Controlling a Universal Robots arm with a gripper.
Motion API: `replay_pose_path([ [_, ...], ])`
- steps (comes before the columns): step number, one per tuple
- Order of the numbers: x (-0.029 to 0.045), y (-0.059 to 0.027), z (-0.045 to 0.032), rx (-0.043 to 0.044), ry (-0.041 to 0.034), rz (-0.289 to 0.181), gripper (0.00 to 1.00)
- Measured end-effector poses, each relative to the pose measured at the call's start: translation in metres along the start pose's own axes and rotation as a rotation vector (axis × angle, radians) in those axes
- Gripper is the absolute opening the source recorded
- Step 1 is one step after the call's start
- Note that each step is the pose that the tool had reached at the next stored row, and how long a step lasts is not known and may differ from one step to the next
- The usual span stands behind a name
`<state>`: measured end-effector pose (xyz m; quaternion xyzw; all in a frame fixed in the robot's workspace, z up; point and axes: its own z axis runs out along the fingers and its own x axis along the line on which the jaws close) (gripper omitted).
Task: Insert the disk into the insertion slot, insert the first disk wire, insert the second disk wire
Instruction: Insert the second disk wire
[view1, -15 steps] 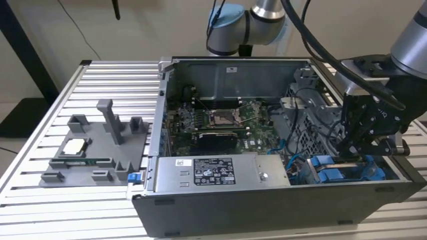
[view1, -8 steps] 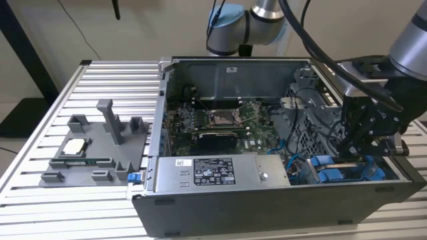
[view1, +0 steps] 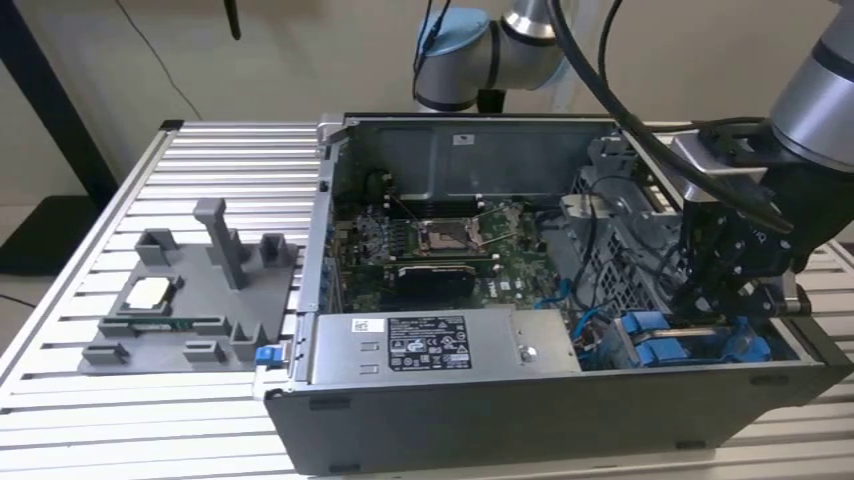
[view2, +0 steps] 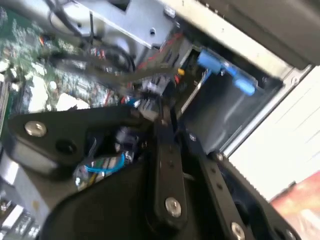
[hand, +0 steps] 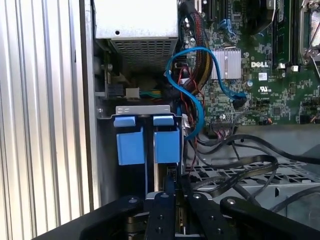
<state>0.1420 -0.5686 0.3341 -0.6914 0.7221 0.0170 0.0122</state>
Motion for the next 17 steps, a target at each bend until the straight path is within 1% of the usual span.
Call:
replay_pose_path([
  [3,0.0000,-0.0001,0.0013,0.0001,-0.0016,0.000,0.16],
  [4,-0.0002,-0.0003,0.0014,0.0005,-0.0036,0.000,0.16],
  [6,-0.0001,-0.0003,-0.0013,0.0000,-0.0047,-0.001,0.17],
  [7,-0.0003,-0.0002,-0.0057,0.0000,-0.0027,0.000,0.24],
  [17,-0.0020,0.0003,-0.0466,0.0001,-0.0018,0.000,0.24],
])
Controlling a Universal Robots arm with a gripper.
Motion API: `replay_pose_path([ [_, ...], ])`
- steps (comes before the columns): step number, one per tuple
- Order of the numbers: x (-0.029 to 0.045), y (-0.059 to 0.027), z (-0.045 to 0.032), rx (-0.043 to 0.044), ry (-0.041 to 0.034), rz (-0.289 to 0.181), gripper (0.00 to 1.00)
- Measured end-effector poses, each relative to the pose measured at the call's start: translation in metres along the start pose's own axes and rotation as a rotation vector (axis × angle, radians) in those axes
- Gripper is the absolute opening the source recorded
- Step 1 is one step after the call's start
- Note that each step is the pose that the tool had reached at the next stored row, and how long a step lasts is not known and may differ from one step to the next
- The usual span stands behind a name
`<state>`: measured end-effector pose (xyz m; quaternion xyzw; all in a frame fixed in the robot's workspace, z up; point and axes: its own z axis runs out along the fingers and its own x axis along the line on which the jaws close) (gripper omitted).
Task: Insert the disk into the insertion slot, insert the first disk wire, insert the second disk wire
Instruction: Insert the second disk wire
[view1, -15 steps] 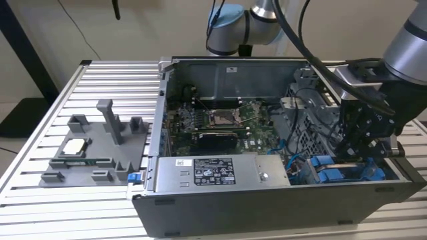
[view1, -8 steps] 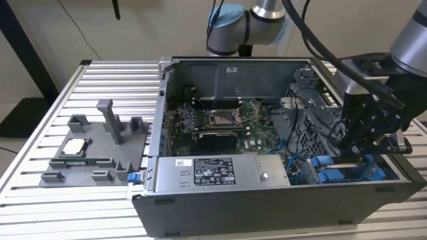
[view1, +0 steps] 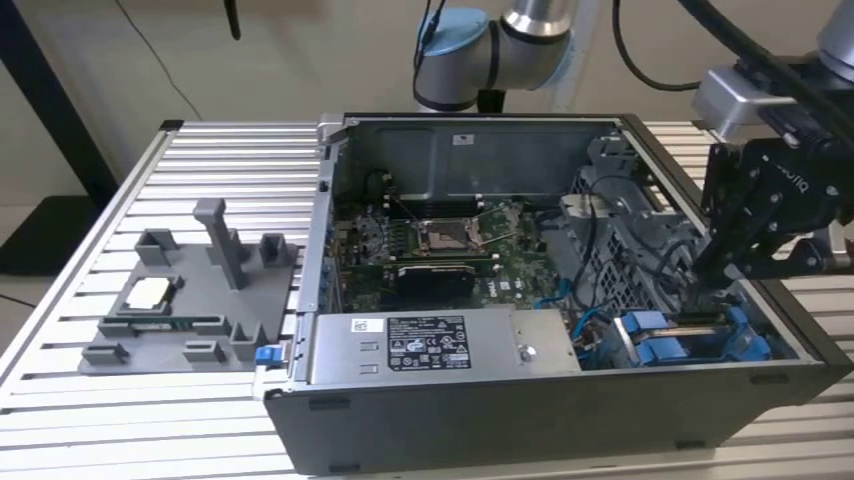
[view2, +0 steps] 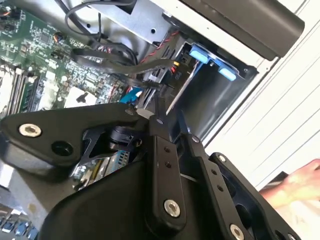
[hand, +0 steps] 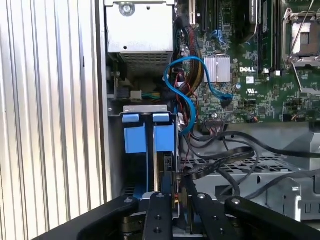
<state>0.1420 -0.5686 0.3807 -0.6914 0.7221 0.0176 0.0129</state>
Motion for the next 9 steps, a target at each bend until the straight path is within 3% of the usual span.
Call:
replay_pose_path([
  [2,-0.0002,0.0000,-0.0046,0.0000,-0.0002,0.000,0.24],
  [9,-0.0002,0.0000,-0.0048,0.0000,-0.0001,0.000,0.24],
])
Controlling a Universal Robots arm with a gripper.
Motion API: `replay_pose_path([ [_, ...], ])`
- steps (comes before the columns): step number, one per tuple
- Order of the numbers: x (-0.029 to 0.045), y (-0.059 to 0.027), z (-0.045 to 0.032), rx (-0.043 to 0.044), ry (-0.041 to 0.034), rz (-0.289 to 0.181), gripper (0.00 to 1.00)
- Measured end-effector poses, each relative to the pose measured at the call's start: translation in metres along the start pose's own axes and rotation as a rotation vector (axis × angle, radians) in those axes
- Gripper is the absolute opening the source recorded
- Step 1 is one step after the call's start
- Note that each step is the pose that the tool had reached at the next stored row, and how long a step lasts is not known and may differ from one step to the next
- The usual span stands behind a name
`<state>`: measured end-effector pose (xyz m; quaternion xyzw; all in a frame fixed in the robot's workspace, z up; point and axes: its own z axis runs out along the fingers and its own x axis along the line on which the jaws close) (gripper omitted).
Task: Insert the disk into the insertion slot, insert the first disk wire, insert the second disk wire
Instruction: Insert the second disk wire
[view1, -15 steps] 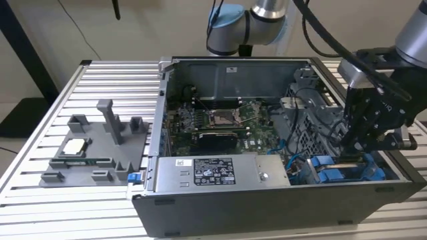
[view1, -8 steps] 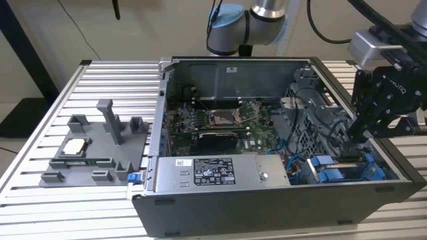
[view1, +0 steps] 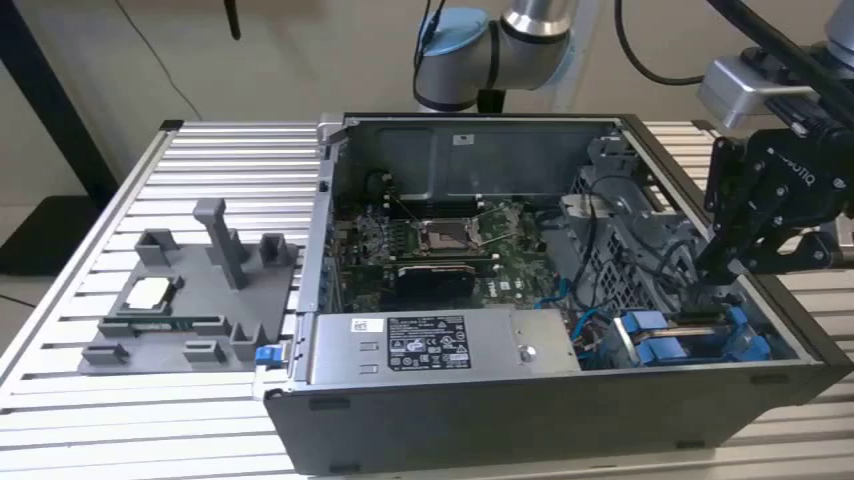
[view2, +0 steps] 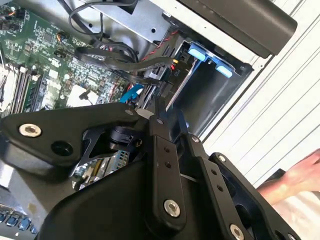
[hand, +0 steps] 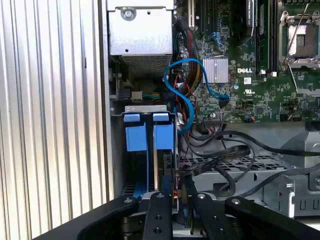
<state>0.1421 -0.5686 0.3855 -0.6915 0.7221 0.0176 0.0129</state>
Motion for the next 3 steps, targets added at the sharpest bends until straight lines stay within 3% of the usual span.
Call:
replay_pose_path([
  [3,0.0000,0.0001,0.0000,0.0000,0.0000,0.000,0.24],
])
